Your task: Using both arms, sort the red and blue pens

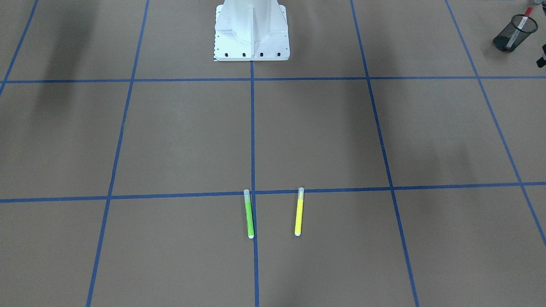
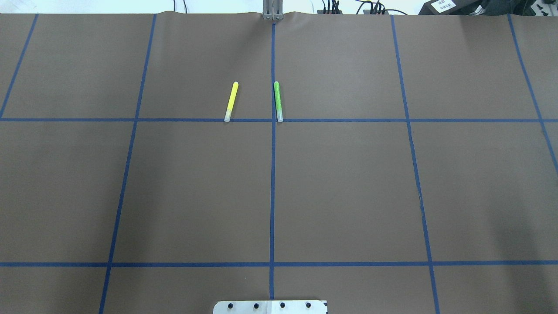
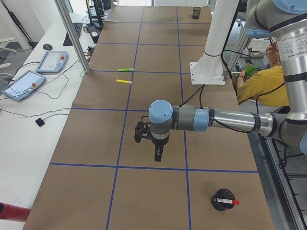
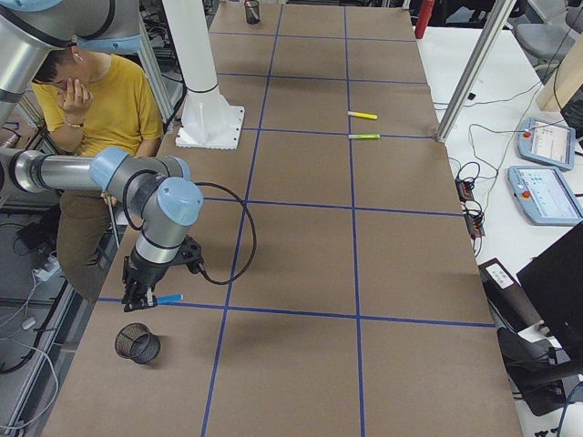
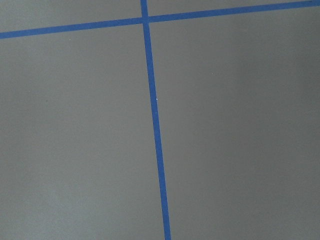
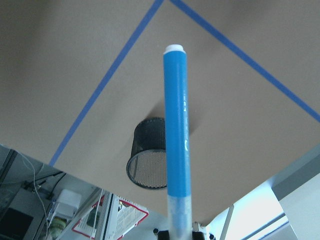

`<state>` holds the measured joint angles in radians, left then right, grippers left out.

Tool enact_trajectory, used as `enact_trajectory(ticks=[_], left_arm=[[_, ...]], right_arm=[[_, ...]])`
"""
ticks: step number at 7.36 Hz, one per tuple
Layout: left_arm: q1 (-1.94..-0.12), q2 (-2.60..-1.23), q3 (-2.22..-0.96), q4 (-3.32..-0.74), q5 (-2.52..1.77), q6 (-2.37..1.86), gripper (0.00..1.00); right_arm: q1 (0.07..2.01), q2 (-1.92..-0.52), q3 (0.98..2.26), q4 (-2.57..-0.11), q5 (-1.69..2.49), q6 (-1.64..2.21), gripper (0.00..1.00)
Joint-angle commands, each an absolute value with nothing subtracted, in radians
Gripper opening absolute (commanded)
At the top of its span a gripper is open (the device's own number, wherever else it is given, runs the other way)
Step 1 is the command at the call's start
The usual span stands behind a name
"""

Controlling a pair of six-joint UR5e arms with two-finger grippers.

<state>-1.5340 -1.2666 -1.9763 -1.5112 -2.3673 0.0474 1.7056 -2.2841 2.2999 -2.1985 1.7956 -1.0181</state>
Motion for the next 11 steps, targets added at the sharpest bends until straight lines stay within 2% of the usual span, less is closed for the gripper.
enact_trajectory(ticks=[1, 3, 6, 11], left_arm=[[-1.534, -1.261, -1.979, -1.522, -2.367, 0.048, 1.00], [-1.534, -1.261, -1.977, -1.534, -2.367, 0.046, 1.00], [-1.536, -1.259, -1.979, -1.549, -2.367, 0.046, 1.00], [-1.536, -1.261, -1.985, -1.549, -2.367, 0.046, 1.00]], right_arm=[[1.755, -2.360, 2.295, -2.241, 1.740, -1.046, 0.00], [1.770, -2.384, 2.229, -2.221, 1.741, -1.049, 0.00], [1.772, -2.384, 2.082, -2.058, 1.770, -1.042, 0.00], [1.770, -2.381, 1.993, -1.987, 1.832, -1.042, 0.00]])
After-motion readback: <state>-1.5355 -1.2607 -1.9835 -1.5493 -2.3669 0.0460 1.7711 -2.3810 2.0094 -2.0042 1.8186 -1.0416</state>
